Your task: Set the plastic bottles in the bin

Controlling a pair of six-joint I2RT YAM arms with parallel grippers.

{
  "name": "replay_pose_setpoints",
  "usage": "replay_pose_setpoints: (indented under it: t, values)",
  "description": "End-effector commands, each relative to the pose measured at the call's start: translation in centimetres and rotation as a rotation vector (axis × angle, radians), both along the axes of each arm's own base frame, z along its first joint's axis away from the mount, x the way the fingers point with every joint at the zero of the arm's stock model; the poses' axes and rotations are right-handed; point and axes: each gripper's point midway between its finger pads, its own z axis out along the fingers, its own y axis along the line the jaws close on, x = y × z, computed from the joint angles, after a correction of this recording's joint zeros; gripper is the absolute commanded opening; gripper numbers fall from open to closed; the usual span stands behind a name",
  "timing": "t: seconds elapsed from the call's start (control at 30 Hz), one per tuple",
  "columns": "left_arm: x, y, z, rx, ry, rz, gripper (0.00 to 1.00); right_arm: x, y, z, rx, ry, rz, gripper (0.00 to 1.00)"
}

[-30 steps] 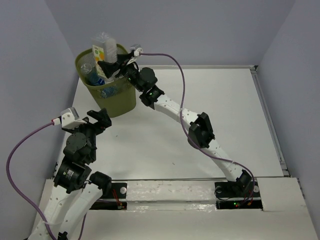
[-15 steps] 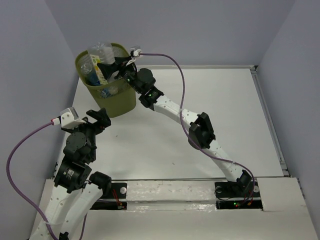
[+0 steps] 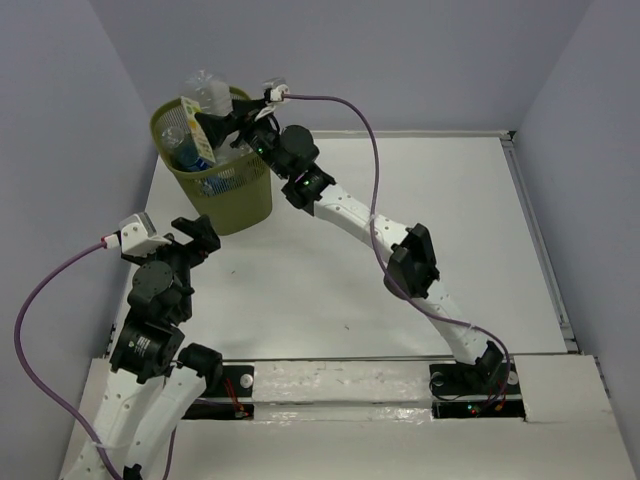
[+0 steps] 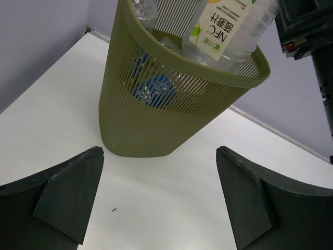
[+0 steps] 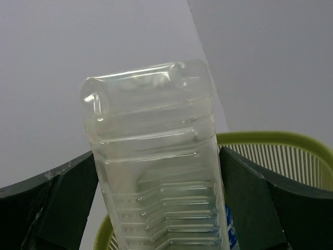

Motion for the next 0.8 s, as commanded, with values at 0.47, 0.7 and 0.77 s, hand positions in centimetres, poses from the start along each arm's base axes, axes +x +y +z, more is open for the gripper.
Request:
replay_pose_setpoints:
  t: [0.47, 0.7, 0.77]
  values:
    - [0.2, 0.4, 1.8, -0.008, -0.053, 0.011, 0.99, -3.7, -0.6, 4.7, -0.037, -0.166, 0.061, 1.0]
    - [0.2, 0.4, 1.8, -0.004, -0.049, 0.014, 0.99, -6.8, -3.4, 9.1, -0.049, -0.233, 0.079, 1.0]
    - [0.3, 0.4, 1.7, -0.003, -0.045, 0.014, 0.99, -7.8, -4.8, 10.0, -0.069, -0.251, 0.064, 1.0]
